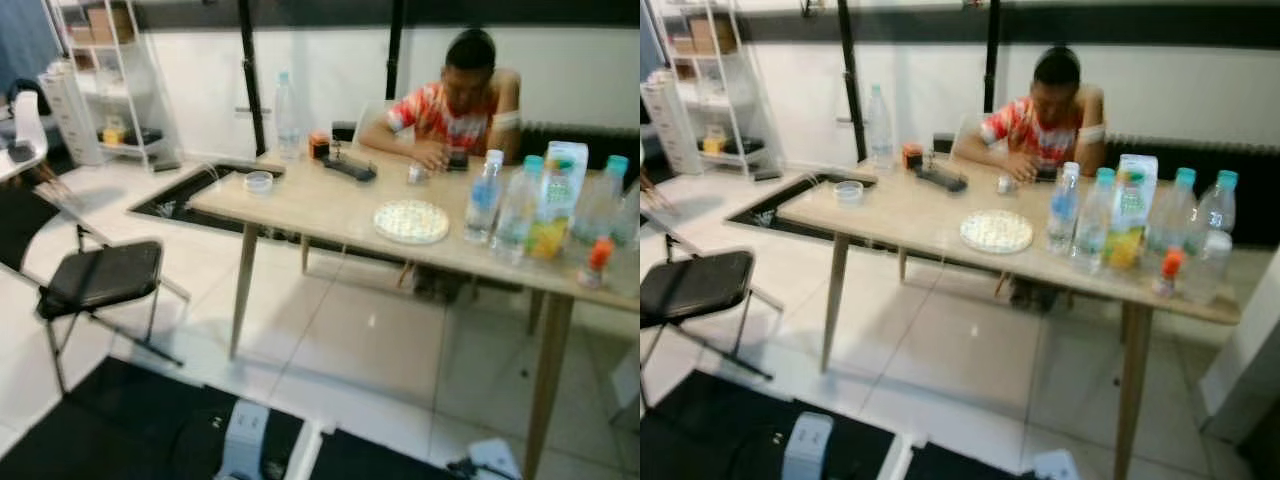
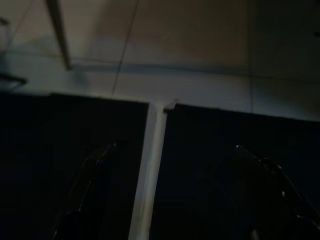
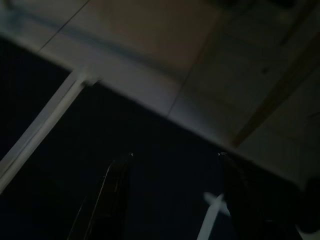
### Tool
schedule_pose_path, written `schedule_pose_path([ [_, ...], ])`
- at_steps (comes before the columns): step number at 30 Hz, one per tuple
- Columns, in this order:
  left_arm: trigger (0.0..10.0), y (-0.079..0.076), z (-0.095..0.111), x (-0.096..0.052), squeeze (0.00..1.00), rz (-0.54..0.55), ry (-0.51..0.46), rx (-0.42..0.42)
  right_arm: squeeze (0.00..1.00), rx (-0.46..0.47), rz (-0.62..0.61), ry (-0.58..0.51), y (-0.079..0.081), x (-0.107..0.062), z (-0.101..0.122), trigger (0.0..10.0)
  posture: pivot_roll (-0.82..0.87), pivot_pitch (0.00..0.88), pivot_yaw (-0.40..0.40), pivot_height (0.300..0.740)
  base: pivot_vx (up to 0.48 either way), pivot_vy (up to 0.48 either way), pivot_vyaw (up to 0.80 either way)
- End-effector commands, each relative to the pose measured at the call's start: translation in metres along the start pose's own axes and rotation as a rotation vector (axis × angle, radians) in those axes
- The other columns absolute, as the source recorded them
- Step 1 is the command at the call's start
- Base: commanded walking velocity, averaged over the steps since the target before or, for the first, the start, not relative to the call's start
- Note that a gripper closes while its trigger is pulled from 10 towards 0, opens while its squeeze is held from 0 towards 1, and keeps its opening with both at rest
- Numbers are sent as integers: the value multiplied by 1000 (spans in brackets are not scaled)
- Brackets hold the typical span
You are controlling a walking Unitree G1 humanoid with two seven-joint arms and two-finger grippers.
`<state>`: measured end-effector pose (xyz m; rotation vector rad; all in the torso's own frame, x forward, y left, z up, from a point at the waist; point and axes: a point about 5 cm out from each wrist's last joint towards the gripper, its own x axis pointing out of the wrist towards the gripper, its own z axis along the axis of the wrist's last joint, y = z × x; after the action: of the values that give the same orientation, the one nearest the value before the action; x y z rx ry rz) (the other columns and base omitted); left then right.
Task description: Restocking fridge
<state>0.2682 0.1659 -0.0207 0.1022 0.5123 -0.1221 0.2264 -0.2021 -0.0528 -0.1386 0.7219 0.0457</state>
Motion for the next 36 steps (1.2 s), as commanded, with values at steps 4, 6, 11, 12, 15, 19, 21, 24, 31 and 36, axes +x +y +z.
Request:
schedule_pose_path([
  [4, 10000, 4, -12, -4, 0, 6, 47, -8, 0, 20, 14, 8, 8, -1, -4, 10000, -49, 60, 43, 740, 404, 0, -800],
  [6, 10000, 3, -12, -4, 0, -4, 47, -36, 0, 20, 12, 8, 7, -1, -5, 10000, -49, 60, 43, 740, 379, 0, -800],
  [11, 10000, -7, -17, -3, 0, -80, 123, 80, 0, 19, 7, 18, 7, -2, -8, 10000, -47, 60, 46, 740, 0, 0, -168],
  [12, 10000, -8, -15, -2, 0, -82, 112, 93, 0, 20, 7, 18, 7, -2, -8, 10000, -49, 61, 47, 740, 0, -480, 0],
  [15, 10000, -7, -13, -2, 0, -79, 91, 103, 0, 25, 6, 16, 7, -2, -8, 10000, -49, 60, 48, 740, 0, -480, 0],
  [19, 10000, -8, -14, -2, 0, -88, 94, 110, 0, 30, 5, 16, 8, -2, -9, 10000, -50, 61, 49, 740, 0, -480, 0],
  [21, 10000, -8, -14, -2, 0, -85, 95, 112, 0, 30, 5, 16, 8, -2, -9, 10000, -50, 60, 49, 740, 0, -480, 0],
  [24, 10000, -6, -12, -2, 0, -57, 78, 76, 0, 29, 4, 17, 7, -2, -9, 10000, -49, 60, 48, 740, 0, -320, 0],
  [31, 10000, -1, -11, -3, 0, -20, 67, 70, 0, 28, 4, 15, 7, -2, -8, 10000, -48, 60, 46, 740, 0, 0, 0],
  [36, 10000, 0, -11, -3, 0, -11, 60, 66, 0, 26, 10, 13, 8, -2, -8, 10000, -46, 58, 44, 740, 0, 0, 0],
])
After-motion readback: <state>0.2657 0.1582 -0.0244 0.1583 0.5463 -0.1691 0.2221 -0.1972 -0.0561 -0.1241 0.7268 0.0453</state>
